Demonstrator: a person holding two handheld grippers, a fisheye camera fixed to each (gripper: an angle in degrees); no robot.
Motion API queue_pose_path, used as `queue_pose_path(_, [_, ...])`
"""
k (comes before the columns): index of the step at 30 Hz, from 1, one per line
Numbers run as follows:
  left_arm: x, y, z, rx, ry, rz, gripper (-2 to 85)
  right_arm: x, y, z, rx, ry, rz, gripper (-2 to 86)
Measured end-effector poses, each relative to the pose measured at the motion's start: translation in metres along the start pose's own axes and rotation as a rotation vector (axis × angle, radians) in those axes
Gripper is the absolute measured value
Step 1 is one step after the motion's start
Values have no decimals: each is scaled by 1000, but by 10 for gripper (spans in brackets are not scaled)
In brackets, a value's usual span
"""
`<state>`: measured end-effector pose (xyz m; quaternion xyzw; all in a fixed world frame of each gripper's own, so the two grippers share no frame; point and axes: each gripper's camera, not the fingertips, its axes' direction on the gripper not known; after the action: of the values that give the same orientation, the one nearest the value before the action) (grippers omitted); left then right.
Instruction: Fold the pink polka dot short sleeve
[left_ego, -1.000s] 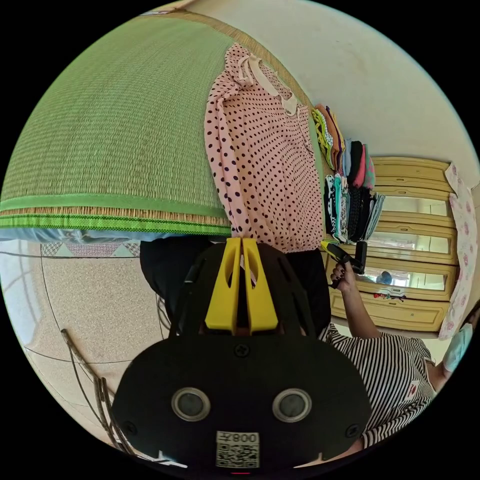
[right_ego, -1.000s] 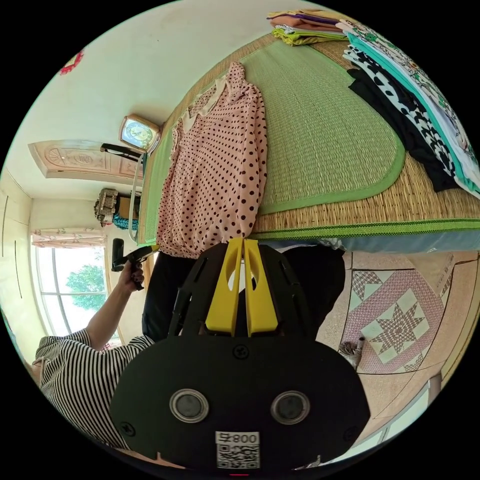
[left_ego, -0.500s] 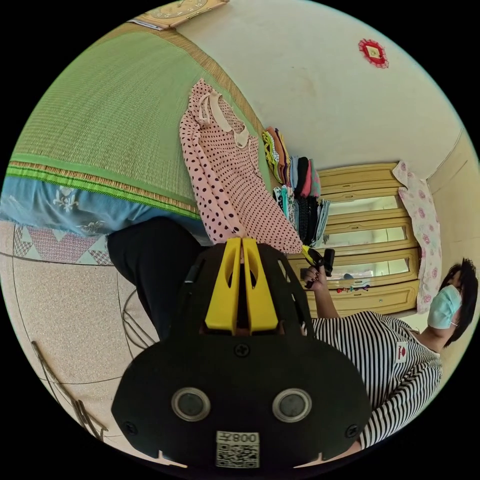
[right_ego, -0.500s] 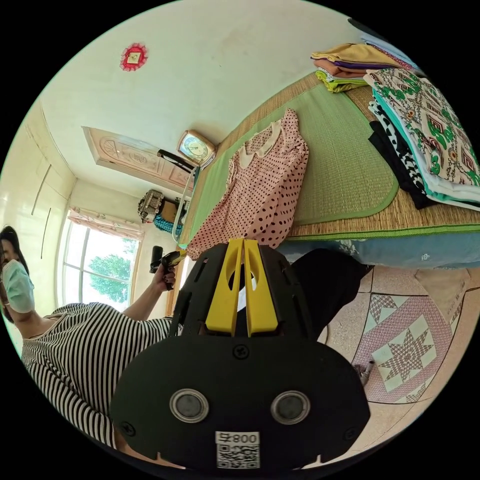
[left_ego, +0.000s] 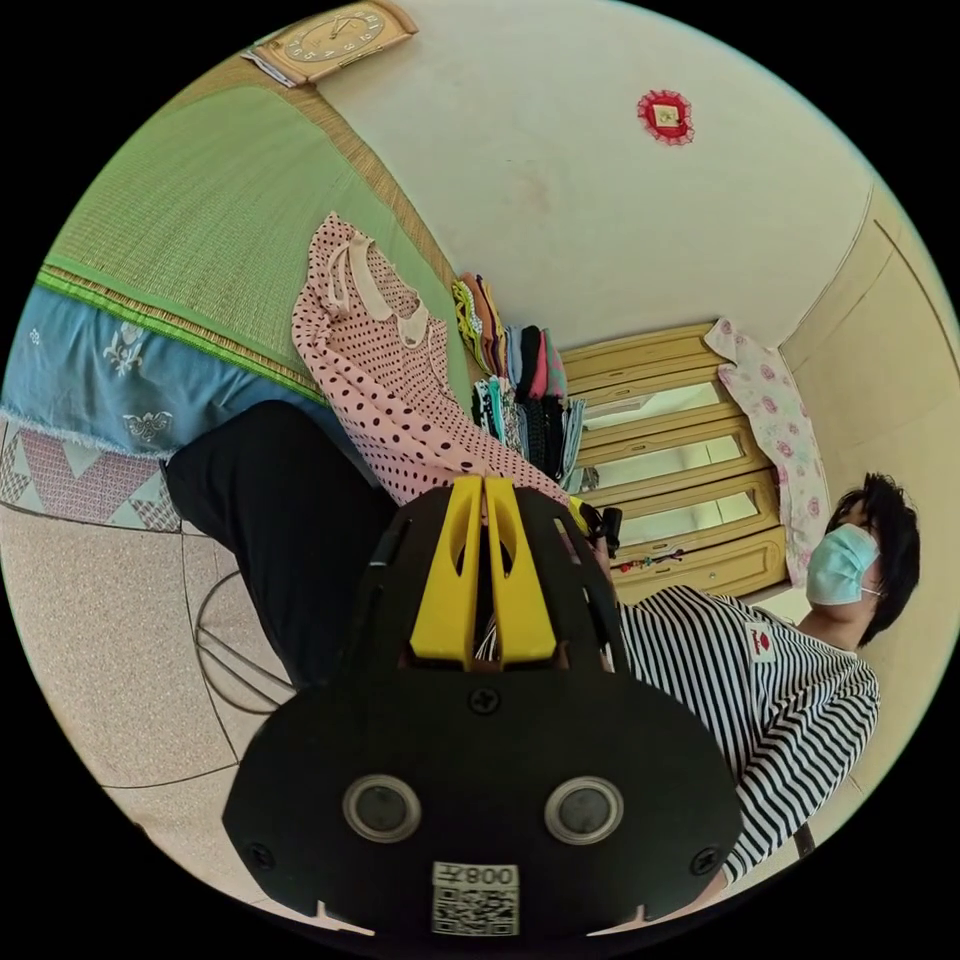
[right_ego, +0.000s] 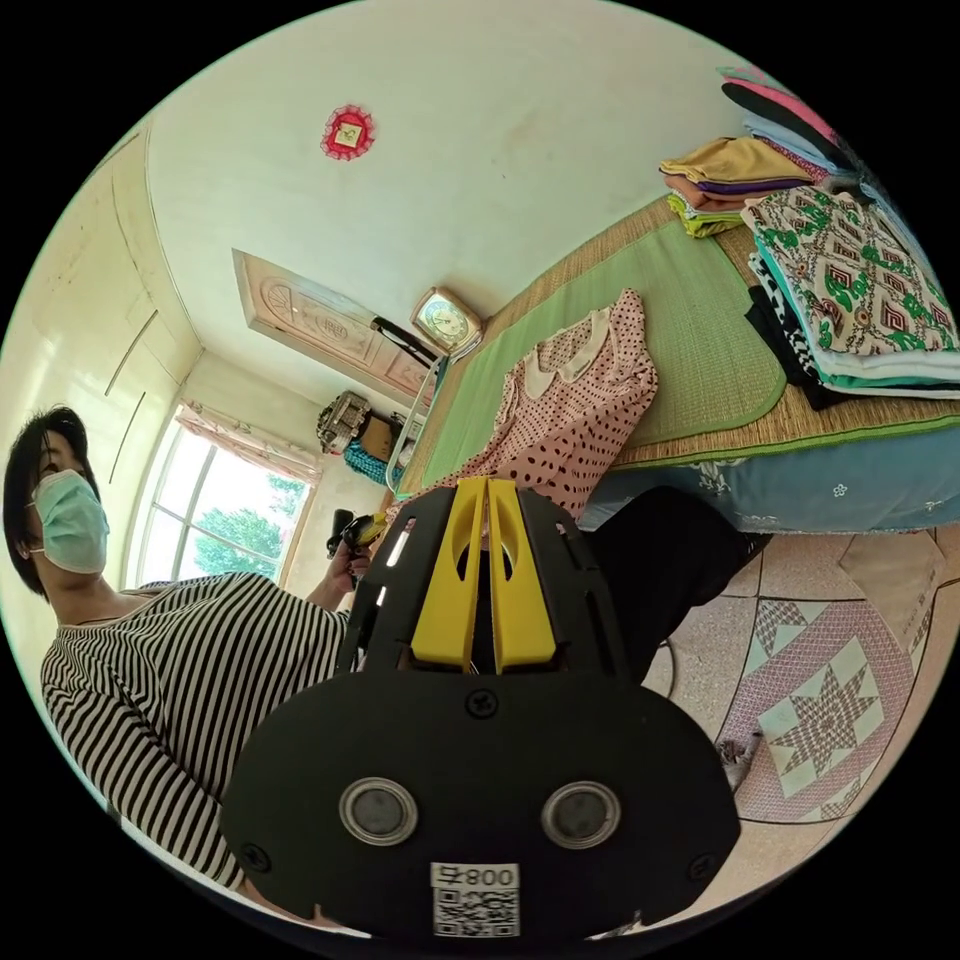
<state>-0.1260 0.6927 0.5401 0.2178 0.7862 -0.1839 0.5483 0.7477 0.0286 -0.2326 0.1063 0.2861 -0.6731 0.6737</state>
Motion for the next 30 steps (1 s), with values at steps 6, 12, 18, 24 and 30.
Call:
queue_pose_path(6, [17, -16, -4, 12, 13, 27, 3, -13, -6, -6, 21, -2, -8, 1])
queue_pose_path(12, [33, -64, -3, 40, 22, 66, 3, -26, -47, -7, 38, 4, -39, 1])
queue_pose_path(18, [42, -144, 7, 59, 4, 96, 3, -33, -125, 5, 29, 49, -63, 1])
queue_pose_path(24, [34, -250, 32, 68, -28, 88, 3, -27, -233, 37, -5, 86, -70, 0])
queue_pose_path(30, [6, -363, 70, 55, -71, 35, 3, -1, -344, 87, -75, 121, -23, 1])
